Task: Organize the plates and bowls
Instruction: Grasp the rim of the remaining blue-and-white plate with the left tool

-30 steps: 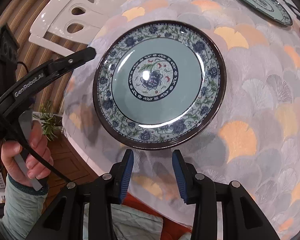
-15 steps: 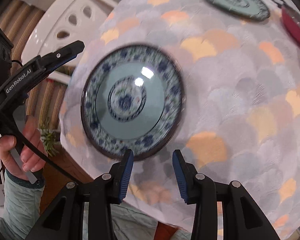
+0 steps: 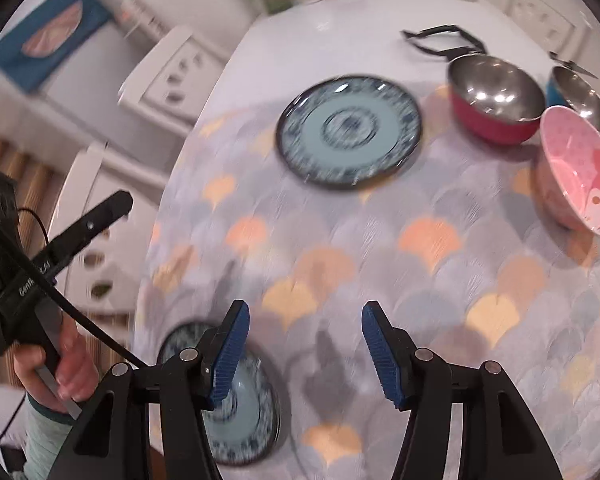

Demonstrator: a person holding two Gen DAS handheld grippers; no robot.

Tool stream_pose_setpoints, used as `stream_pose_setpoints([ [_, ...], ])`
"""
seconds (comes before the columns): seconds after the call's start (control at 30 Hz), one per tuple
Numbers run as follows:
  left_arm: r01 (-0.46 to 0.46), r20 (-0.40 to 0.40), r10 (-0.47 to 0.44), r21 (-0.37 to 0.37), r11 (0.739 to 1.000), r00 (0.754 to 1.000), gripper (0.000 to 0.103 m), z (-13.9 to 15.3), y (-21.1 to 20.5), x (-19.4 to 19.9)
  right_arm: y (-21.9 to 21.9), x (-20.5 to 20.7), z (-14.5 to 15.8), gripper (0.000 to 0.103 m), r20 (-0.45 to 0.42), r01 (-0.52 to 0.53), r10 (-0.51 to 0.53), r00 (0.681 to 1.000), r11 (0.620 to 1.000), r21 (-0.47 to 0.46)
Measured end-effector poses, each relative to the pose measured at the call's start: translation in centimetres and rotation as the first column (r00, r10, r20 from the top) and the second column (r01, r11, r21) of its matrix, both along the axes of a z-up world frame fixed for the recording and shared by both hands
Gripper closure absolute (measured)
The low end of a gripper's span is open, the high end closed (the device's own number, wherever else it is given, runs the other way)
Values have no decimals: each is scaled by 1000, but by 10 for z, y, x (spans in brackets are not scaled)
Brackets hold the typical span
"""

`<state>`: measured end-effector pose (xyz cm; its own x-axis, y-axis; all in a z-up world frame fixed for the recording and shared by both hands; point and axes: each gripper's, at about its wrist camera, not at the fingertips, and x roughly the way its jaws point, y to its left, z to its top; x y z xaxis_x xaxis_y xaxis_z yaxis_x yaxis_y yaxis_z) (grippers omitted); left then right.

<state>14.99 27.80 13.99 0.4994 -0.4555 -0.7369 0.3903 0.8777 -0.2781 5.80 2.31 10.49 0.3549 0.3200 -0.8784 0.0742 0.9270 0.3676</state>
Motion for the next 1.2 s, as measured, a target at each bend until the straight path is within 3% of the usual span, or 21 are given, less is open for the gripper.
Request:
stream_pose_setpoints([
  [0.23,91,-29,-90,21,996,995,40,-12,-46,48,-16,30,-6,47,21,137,-136,990,990,-40],
  [0.37,127,-82,-123,51,991,989,40,-35,-66,74,-30,47,-21,47,19,197,-196,980,977,-81],
  [0.47,133,-145,-128,23,991,981,42,-55,-72,92,-39,66,-36,47,3,219,-219,976,971,-95],
  [0.73,107,-252,-108,-21,994,962,44,-95,-83,131,-54,111,-66,49,-20,223,-226,974,968,-112],
  [1.2,98,-273,-106,-43,994,956,64,-114,-101,156,-61,143,-83,69,18,213,-213,977,972,-102],
])
